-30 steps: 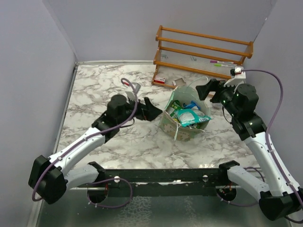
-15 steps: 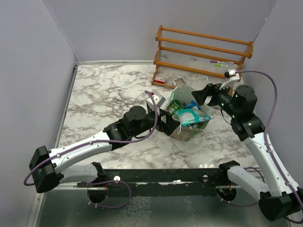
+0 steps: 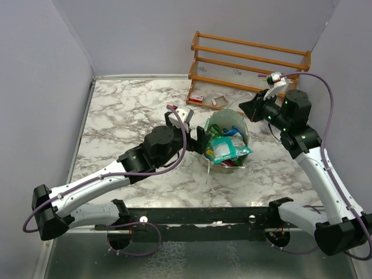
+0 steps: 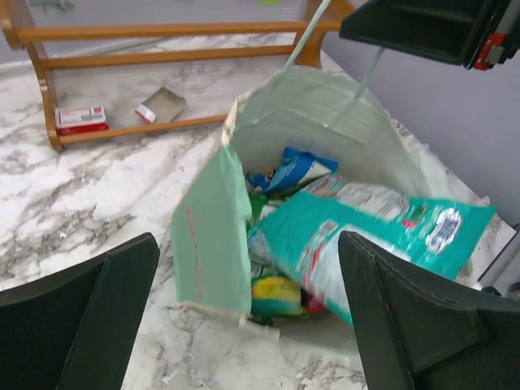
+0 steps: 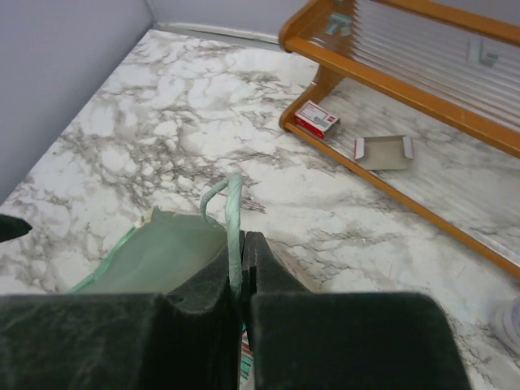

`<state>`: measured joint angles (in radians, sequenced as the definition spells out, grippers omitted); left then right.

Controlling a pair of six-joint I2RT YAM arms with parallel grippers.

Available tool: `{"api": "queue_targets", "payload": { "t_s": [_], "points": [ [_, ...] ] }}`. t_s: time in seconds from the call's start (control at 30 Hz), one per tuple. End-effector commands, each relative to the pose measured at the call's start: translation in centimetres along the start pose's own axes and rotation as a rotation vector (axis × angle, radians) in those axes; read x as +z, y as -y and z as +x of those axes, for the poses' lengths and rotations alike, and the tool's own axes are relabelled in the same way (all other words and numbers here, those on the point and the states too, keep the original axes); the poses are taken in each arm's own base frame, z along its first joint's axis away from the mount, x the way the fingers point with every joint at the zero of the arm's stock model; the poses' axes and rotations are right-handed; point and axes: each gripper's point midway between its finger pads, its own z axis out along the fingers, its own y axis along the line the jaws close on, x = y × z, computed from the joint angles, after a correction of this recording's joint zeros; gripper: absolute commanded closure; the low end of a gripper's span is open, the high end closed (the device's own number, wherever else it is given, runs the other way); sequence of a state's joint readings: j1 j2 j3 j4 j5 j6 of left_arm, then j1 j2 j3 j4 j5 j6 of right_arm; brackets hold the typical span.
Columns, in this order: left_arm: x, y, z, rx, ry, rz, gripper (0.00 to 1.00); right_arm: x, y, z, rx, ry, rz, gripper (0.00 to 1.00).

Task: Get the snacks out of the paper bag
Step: Adjust the paper bag at the center of the board, then take out the snack from the paper bag.

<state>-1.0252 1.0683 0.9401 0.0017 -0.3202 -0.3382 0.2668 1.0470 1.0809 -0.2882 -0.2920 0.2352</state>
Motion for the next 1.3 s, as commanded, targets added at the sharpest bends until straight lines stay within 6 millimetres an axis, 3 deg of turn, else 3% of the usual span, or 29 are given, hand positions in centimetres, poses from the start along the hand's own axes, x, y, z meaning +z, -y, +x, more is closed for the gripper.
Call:
{"api": "queue_targets", "payload": {
  "t_s": [0.0, 0.13, 0.27, 0.4, 0.53, 0.67, 0.8, 1.07, 1.1, 1.27],
  "points": [
    [0.0, 2.8, -3.5, 0.080, 0.038, 0.119, 0.04, -2.2, -4.6, -6.5, -0.071, 0.131, -0.188, 0.99],
    [0.2, 8.1, -3.5, 0.178, -0.006, 0.379, 0.04, -2.6, -5.5, -7.6, -0.057, 0.121, -0.218, 0.99],
    [0.6, 10.9, -0.6, 0.330, -0.108, 0.483, 0.04, -2.3, -4.7, -6.9, -0.048, 0.112, -0.179, 0.99],
    [0.7, 11.5, 2.7, 0.462, -0.208, 0.460, 0.07, -2.4, -4.6, -6.4, -0.048, 0.103, -0.179, 0.99],
    [0.7, 12.6, 4.7, 0.533, -0.241, 0.396, 0.10, -2.4, -4.6, -6.0, -0.045, 0.104, -0.181, 0.99],
    [1.5, 14.0, 5.0, 0.477, -0.178, 0.267, 0.13, -2.2, -4.4, -5.8, -0.040, 0.098, -0.177, 0.99],
    [3.2, 14.2, 5.0, 0.435, -0.144, 0.122, 0.17, -2.4, -4.7, -6.1, -0.037, 0.105, -0.183, 0.99],
    [6.3, 15.9, 5.2, 0.465, -0.109, 0.008, 0.23, -2.9, -4.7, -6.4, -0.036, 0.115, -0.177, 0.99],
    [7.1, 16.0, 6.8, 0.511, -0.135, -0.008, 0.24, -2.9, -4.8, -6.5, -0.037, 0.117, -0.176, 0.99],
    [8.2, 16.0, 8.4, 0.584, -0.162, -0.060, 0.21, -3.1, -4.7, -6.5, -0.044, 0.116, -0.171, 0.99]
  ]
}}
